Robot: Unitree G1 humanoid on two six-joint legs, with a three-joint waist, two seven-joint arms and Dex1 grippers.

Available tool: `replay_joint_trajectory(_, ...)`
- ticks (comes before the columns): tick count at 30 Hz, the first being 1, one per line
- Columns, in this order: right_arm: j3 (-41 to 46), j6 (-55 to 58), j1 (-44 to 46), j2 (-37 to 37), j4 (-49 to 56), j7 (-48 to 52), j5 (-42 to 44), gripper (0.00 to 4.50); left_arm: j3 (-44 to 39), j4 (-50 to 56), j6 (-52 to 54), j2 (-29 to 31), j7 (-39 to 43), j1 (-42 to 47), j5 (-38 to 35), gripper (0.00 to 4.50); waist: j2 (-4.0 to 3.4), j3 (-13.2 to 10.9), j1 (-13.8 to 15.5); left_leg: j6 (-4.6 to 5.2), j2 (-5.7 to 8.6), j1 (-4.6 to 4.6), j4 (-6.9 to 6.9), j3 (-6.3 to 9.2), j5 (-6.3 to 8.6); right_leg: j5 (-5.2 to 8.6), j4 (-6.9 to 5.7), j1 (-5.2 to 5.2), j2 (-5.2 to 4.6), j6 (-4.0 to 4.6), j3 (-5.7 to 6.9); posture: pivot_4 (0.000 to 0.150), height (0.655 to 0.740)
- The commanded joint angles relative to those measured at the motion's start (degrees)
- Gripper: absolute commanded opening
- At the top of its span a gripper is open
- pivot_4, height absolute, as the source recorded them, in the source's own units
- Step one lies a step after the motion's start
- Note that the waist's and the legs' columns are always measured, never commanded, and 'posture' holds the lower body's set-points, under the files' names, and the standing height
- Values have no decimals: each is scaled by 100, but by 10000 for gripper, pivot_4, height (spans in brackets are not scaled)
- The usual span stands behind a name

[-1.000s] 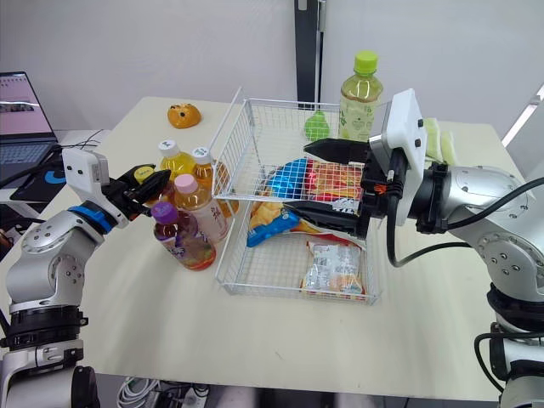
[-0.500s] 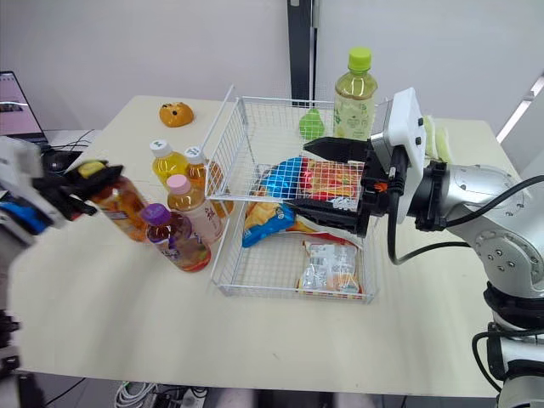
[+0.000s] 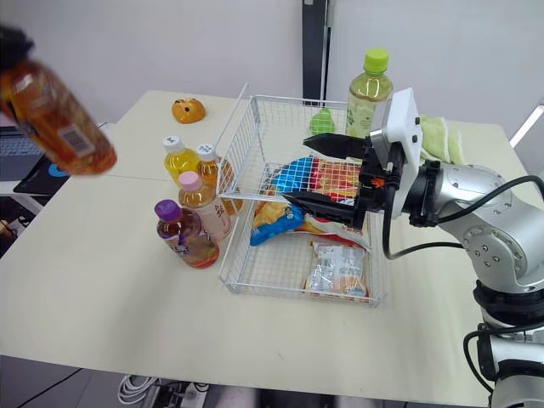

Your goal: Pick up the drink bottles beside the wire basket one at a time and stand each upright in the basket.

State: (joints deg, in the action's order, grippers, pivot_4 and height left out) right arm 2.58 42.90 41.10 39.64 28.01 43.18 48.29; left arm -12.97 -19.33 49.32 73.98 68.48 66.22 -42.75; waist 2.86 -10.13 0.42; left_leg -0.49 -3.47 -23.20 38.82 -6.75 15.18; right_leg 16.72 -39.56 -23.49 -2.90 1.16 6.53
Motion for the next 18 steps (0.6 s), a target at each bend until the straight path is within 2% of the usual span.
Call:
replay_joint_trajectory(1,322,-27,-44,77,319,-241,13,45000,782,-729,-108,-482,566,1563,491,13841,1,-1,23,0,1,-3,1,0,0,0,3,-1,1,0,0,1500,7400)
replay_joint_trajectory(3,416,20,-114,138,429,-363,36,45000,1194,-1266,-235,-933,947,2331,848,13841,0,-2,52,0,3,-17,11,14,-1,1,2,-2,1,-3,16,1500,7400)
replay_joint_trajectory(6,588,118,-243,235,640,-605,87,45000,1579,-2006,-743,-1630,1473,3003,1297,13841,-5,-5,44,0,4,-22,10,10,-1,1,5,-11,-1,-3,9,1500,7400)
replay_joint_trajectory(9,804,249,-411,338,893,-886,173,45000,1535,-2828,-1263,-2398,1562,3538,1533,13841,-5,-5,46,-3,1,-36,11,13,-3,1,1,-26,0,-2,15,1500,7400)
replay_joint_trajectory(12,1028,401,-607,442,1162,-1168,290,45000,1438,-3471,-1867,-3033,1590,3844,1741,13841,-4,-6,19,-3,2,-75,19,12,-4,1,-10,-64,-2,-1,13,1500,7400)
replay_joint_trajectory(18,1491,715,-974,701,1690,-1796,652,45000,1149,-4325,-2898,-4207,1150,3935,1992,13841,-13,-12,-39,-3,3,-73,14,6,-4,1,-10,-67,-6,-1,13,1500,7400)
